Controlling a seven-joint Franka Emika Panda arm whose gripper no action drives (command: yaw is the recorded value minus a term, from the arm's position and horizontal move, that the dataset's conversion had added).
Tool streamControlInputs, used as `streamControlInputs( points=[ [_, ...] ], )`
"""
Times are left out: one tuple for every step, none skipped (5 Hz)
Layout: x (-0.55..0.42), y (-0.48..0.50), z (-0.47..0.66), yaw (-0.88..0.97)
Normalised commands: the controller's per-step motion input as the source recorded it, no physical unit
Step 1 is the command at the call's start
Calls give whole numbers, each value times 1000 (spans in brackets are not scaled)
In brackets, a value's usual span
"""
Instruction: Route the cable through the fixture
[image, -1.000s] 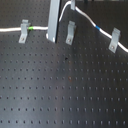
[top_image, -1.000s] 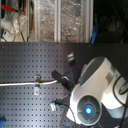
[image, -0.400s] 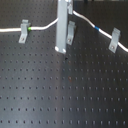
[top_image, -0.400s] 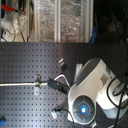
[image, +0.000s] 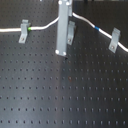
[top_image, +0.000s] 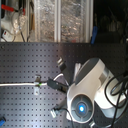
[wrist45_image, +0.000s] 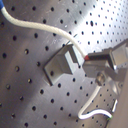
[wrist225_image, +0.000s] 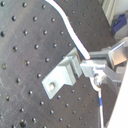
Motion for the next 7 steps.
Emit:
streamControlInputs(
  points=[
    [-82, 78, 162, 760],
    [-107, 56, 173, 820],
    [-104, 48, 166, 823],
    [-55, 29, 170, 817],
    [-12, 9, 165, 760],
    [-58, -75, 153, 354],
    [-133, -237, 115, -291]
  ],
)
